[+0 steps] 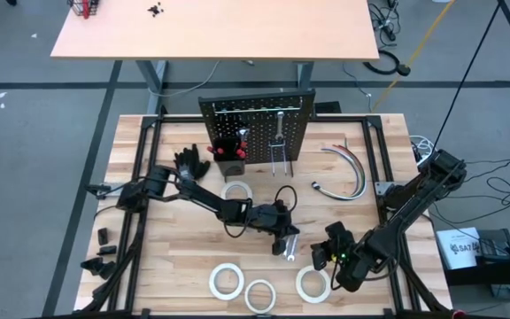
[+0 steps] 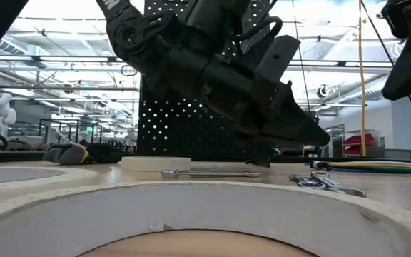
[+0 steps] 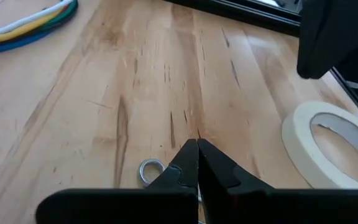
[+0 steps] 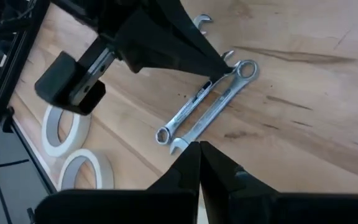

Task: Hang tools onto peg board
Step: Hang the silver wrench on the peg board

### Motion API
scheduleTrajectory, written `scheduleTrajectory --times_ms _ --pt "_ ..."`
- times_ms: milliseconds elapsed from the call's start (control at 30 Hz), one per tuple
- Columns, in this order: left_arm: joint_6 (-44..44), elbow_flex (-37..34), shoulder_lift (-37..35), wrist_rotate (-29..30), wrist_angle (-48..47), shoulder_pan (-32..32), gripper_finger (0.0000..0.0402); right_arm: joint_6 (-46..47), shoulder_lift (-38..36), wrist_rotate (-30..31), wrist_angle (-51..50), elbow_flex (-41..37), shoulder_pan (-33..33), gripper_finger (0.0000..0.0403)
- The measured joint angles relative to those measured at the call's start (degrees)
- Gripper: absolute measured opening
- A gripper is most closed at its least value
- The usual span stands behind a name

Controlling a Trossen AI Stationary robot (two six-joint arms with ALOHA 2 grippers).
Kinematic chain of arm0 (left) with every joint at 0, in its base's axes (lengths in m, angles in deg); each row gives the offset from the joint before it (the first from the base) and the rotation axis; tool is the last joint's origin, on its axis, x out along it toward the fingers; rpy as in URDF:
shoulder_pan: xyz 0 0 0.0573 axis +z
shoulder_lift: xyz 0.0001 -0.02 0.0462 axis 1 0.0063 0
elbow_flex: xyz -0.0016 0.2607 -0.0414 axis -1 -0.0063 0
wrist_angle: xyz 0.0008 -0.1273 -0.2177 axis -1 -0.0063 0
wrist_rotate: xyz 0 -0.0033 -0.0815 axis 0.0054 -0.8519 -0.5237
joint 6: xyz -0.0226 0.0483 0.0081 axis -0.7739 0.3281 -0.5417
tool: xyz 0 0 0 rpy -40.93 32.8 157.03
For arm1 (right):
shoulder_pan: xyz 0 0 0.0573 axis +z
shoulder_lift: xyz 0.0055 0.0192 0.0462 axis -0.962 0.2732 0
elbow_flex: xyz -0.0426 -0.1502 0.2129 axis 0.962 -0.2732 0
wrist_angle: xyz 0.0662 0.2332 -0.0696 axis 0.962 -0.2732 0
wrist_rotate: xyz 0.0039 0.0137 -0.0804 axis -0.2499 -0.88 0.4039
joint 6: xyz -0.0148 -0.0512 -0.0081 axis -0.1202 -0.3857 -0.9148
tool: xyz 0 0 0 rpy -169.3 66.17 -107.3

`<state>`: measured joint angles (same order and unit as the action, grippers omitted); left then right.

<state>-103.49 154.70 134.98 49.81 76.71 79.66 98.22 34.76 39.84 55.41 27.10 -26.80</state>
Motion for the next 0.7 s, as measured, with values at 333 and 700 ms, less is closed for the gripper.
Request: scheduleTrajectory --times_ms 333,700 --pt "0.31 -0.02 0.14 -0.25 0.63 0.69 0.0 -2.07 0.0 -0.2 0.58 0.0 -1.7 0.0" --pt "-0.18 0.7 2.27 -0.1 1.09 0.85 0.0 -2.07 0.0 -0.18 1.34 0.0 -1.68 0.0"
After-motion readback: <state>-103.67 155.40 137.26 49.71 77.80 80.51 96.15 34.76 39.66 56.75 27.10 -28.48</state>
